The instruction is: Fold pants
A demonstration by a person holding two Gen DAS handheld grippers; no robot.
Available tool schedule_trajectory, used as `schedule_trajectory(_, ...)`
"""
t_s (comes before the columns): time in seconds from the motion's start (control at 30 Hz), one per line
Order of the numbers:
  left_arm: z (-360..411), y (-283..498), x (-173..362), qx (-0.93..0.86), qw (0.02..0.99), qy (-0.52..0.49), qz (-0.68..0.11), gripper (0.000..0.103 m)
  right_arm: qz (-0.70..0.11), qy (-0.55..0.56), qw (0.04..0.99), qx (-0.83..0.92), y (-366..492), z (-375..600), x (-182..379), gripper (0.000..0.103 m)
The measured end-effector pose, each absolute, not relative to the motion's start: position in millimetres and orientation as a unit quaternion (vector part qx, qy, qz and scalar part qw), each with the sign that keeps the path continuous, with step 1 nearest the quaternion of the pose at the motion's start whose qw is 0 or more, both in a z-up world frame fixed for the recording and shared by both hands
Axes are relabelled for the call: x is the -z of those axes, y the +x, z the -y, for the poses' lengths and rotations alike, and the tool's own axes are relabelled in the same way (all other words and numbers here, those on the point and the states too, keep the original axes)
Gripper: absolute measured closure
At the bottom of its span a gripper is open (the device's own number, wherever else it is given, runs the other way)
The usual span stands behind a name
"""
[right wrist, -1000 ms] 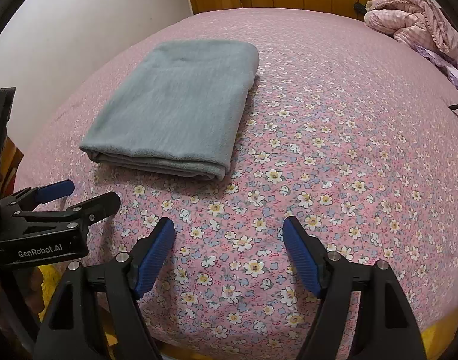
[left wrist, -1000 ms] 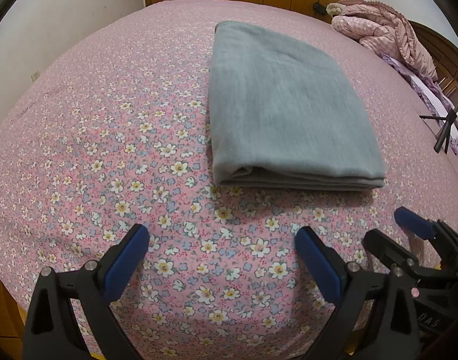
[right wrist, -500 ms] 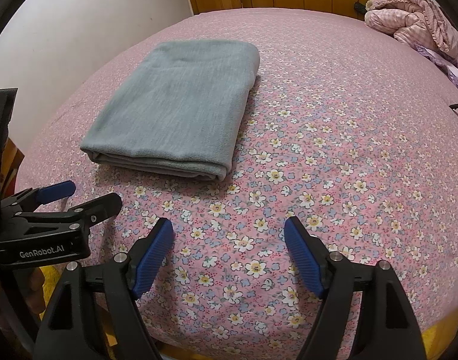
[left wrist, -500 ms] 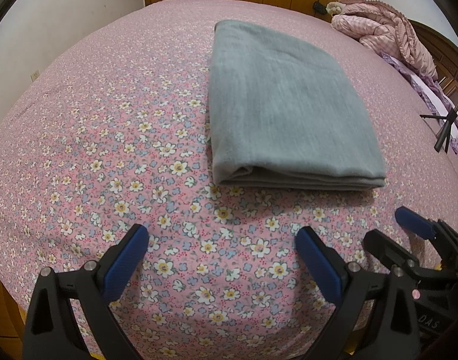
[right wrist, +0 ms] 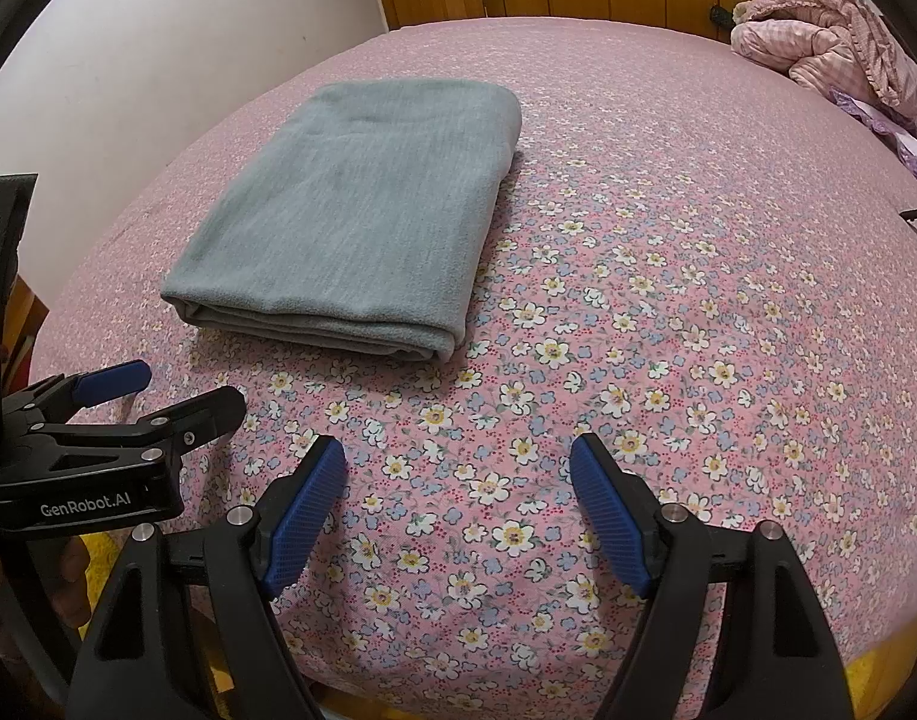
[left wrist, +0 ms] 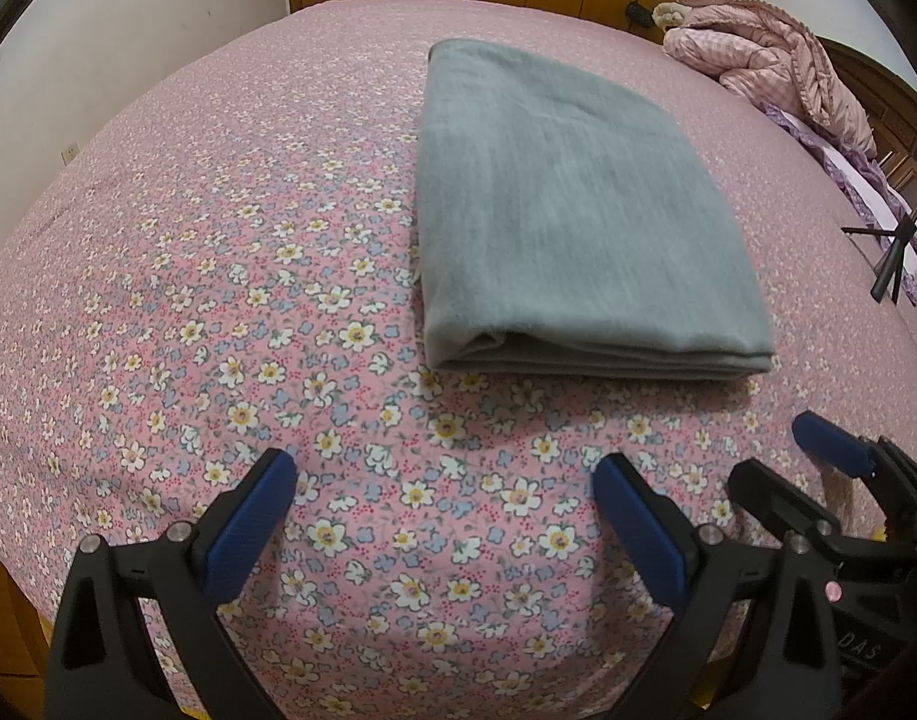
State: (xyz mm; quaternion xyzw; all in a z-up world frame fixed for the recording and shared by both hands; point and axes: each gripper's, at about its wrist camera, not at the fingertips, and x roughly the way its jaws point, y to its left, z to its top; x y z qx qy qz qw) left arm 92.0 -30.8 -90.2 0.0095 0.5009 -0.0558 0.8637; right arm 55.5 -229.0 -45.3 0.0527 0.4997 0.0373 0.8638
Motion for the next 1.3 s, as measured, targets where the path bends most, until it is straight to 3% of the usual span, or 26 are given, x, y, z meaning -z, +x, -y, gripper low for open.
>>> schedule_trajectory(1.3,30.6,91.7,90.6,0.055,0.864,0.01,-0.501,0.001,-0.497,0.05,0.865,-0.036,55.6,226.8,46.3,0.023)
